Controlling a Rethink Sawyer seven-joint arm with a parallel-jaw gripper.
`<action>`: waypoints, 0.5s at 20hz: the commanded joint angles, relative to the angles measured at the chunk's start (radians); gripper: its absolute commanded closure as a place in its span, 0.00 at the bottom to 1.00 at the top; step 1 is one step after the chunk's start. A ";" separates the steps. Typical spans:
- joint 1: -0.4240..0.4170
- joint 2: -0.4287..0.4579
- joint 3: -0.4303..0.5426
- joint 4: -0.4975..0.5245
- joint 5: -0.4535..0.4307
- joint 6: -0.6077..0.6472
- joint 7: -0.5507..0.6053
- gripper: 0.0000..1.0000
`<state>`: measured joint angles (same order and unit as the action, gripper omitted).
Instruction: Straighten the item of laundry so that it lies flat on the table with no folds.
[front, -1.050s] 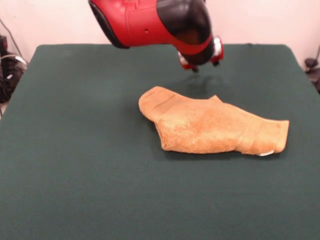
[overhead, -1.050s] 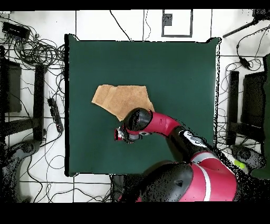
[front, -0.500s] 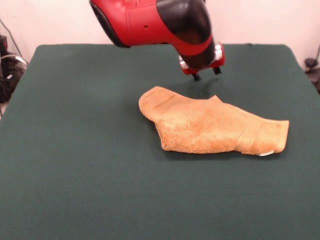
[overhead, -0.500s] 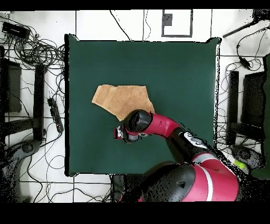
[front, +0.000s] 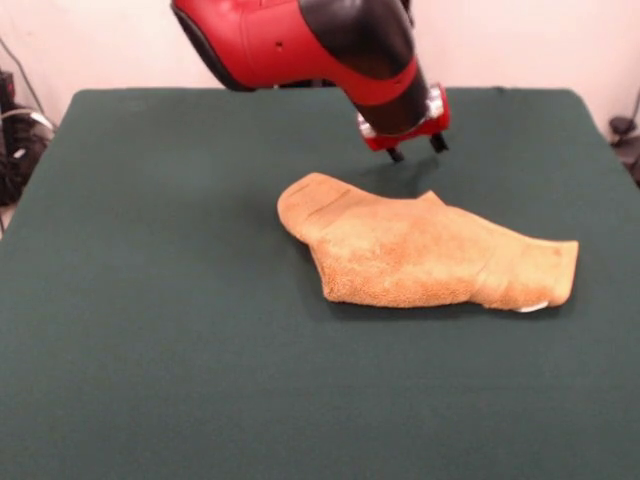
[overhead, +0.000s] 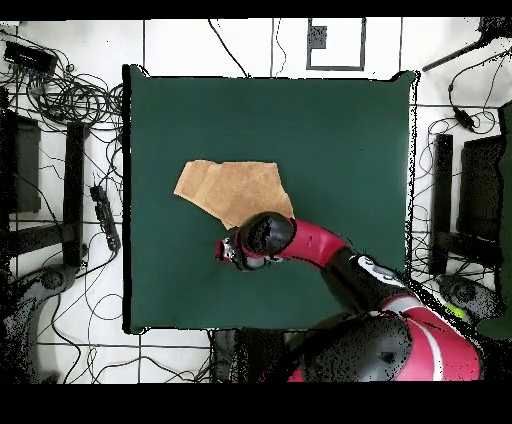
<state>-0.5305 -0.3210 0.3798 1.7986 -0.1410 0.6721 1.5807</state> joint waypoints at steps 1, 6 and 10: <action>-0.039 0.086 0.321 -0.111 -0.014 -0.589 0.051 0.00; -0.093 0.106 0.388 -0.091 -0.112 -0.670 0.049 0.00; -0.095 0.090 0.399 -0.096 -0.137 -0.618 0.069 0.00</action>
<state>-0.6869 -0.2940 0.5221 1.8845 -0.2720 0.5245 1.5807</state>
